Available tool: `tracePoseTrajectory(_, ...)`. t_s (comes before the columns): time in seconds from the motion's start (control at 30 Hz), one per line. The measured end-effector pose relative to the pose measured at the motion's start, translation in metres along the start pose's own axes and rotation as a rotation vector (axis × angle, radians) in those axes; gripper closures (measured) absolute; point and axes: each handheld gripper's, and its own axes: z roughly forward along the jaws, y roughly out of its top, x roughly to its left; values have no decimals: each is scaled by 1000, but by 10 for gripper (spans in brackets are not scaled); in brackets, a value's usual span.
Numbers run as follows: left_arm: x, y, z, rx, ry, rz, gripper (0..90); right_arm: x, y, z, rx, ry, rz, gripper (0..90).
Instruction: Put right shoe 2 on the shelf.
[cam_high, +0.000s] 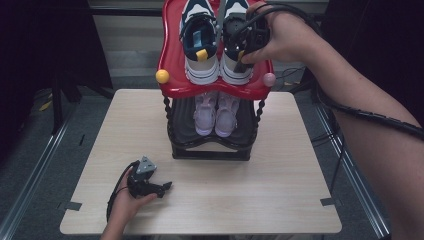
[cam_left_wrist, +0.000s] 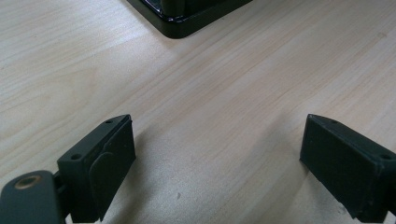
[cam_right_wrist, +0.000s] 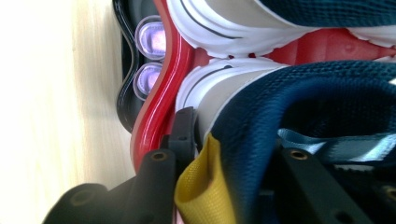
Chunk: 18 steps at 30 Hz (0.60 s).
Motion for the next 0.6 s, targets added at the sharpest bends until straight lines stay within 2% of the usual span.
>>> tracePoseTrajectory(0.2, 0, 0, 0, 0, 0, 0, 97, -2, -1, -4, -21, -12, 26, 566)
tracePoseTrajectory(0.33, 0, 0, 0, 1, 1, 0, 97, -2, -3, -4, -29, 0, 64, 457)
tracePoseTrajectory(0.4, 0, 0, 0, 0, 0, 0, 97, -1, -4, -6, -31, -8, 102, 415)
tracePoseTrajectory(0.5, 0, 0, 0, 0, 0, 0, 97, -1, -6, -12, -72, 15, 139, 356)
tracePoseTrajectory(0.6, 0, 0, 0, 1, 0, 0, 97, 0, -9, -17, -69, 31, 155, 330)
